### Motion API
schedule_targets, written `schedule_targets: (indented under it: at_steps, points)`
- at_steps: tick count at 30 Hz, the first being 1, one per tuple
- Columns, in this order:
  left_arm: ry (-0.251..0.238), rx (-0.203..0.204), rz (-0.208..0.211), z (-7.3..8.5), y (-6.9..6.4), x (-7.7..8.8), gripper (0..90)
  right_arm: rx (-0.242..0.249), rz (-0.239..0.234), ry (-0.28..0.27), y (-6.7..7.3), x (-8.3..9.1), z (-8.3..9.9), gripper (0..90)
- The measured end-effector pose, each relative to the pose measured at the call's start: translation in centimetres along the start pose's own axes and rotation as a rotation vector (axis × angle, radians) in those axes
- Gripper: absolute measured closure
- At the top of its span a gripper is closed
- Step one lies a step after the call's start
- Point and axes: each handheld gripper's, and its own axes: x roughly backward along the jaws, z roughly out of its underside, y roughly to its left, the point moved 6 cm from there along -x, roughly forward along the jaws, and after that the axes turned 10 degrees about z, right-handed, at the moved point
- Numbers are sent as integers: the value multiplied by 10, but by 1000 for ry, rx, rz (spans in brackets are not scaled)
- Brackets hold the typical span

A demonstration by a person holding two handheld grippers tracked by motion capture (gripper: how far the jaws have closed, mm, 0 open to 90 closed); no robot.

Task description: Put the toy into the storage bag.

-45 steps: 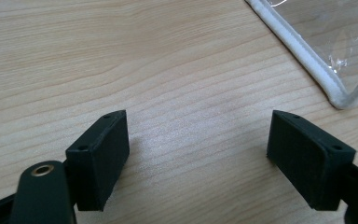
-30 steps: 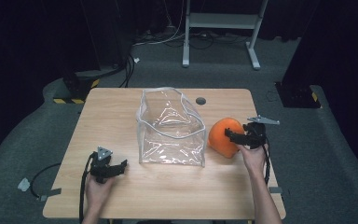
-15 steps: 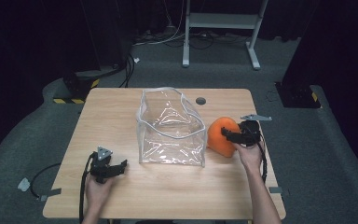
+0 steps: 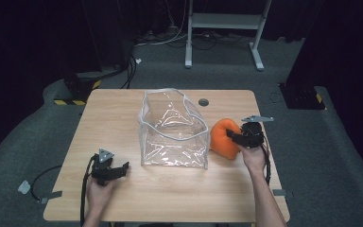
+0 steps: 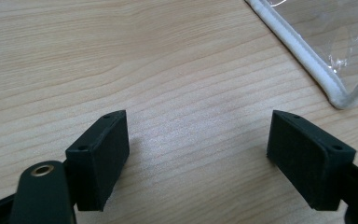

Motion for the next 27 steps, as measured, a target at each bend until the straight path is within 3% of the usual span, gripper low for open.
schedule_targets:
  at_steps: [5, 16, 23, 27]
  points:
    - [0, 1, 1, 0, 0, 0, 208, -26, -8, -10, -4, 6, -2, 652]
    - [-3, 3, 1, 0, 0, 0, 208, 12, -32, -44, 2, 28, -8, 651]
    - [-3, 2, 2, 0, 0, 0, 208, 20, -33, -75, 5, 48, -9, 648]
    - [-3, 1, 1, 0, 0, 0, 208, 18, -56, -84, 6, 54, -9, 648]
